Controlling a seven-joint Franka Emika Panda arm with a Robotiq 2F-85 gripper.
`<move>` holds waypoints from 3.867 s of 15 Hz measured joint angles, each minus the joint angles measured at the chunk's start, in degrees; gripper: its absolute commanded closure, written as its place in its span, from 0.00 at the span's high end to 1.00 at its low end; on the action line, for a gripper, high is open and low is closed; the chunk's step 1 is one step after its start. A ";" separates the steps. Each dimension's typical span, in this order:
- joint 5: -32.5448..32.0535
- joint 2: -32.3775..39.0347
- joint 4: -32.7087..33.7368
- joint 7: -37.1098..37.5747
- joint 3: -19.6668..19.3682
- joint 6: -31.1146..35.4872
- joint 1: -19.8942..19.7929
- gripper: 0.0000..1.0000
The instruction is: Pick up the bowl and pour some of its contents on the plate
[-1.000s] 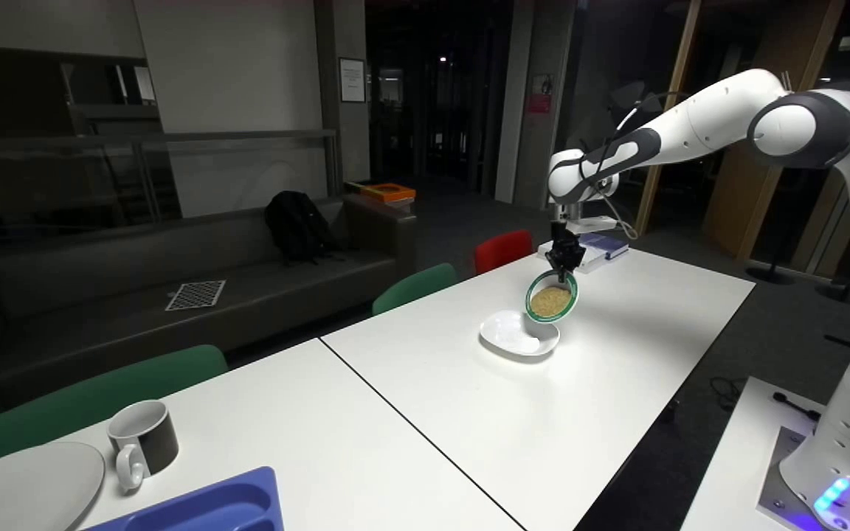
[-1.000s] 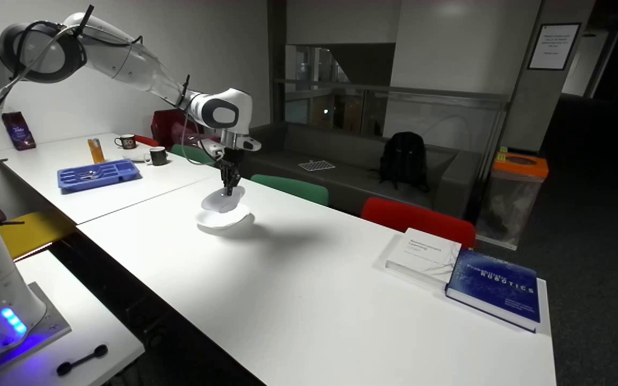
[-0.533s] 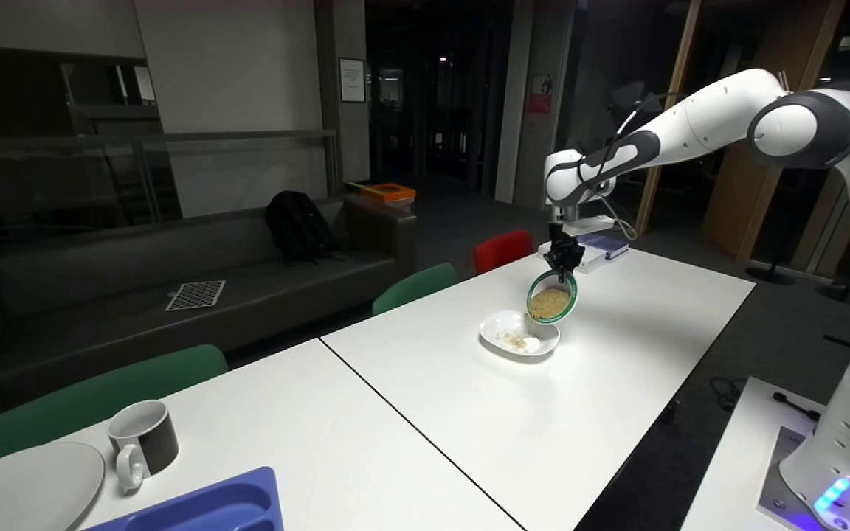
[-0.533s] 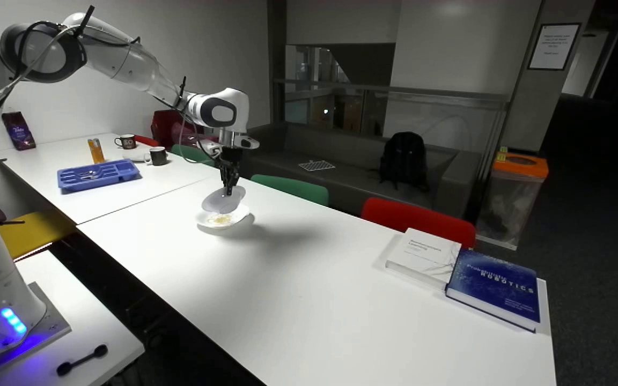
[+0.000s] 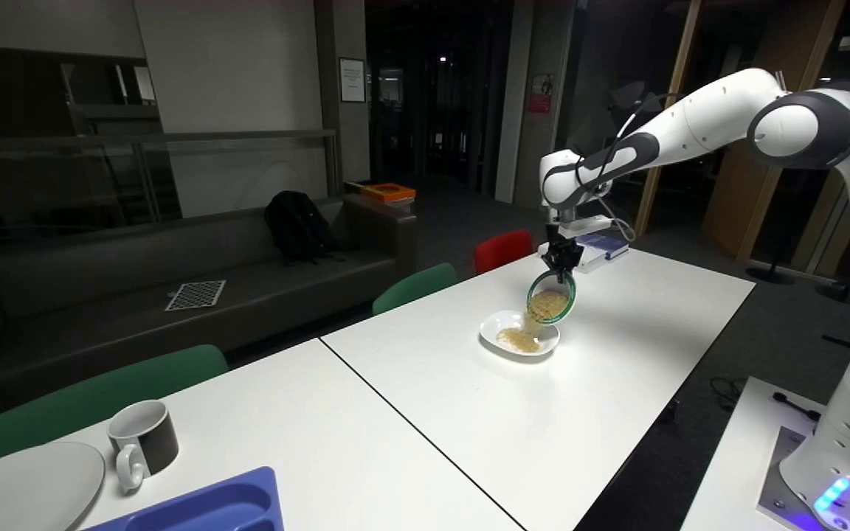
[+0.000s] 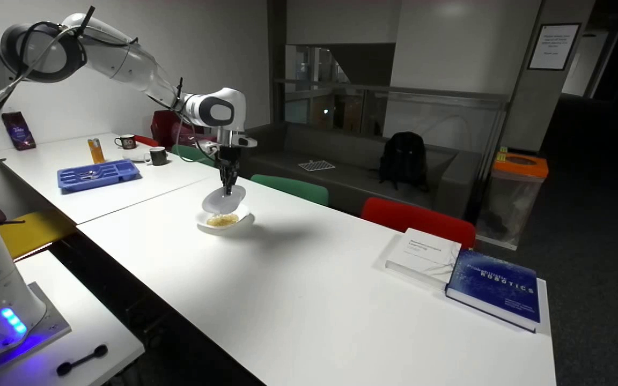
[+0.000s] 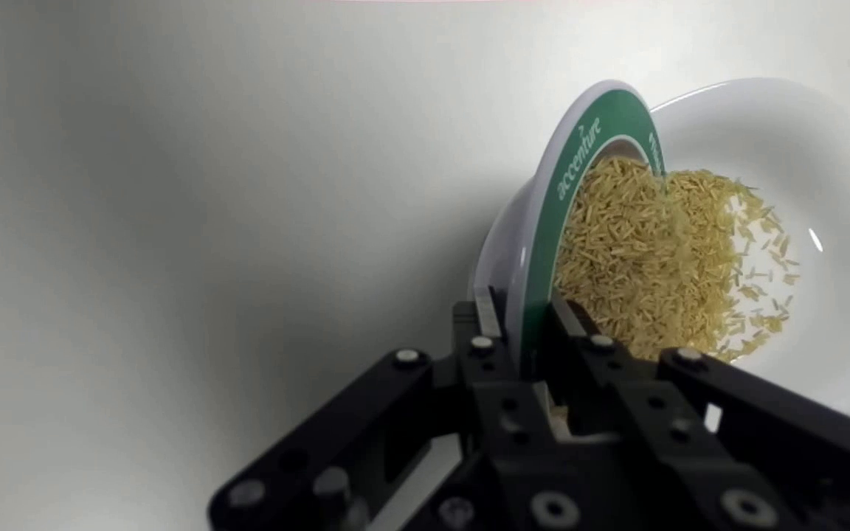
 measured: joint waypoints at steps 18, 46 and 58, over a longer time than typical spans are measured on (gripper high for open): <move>-3.63 0.33 1.30 6.92 -0.30 -3.65 2.58 0.04; -12.27 9.14 17.26 15.80 -0.73 -17.67 8.58 0.04; -12.85 13.47 23.15 15.83 -3.02 -23.03 8.55 0.04</move>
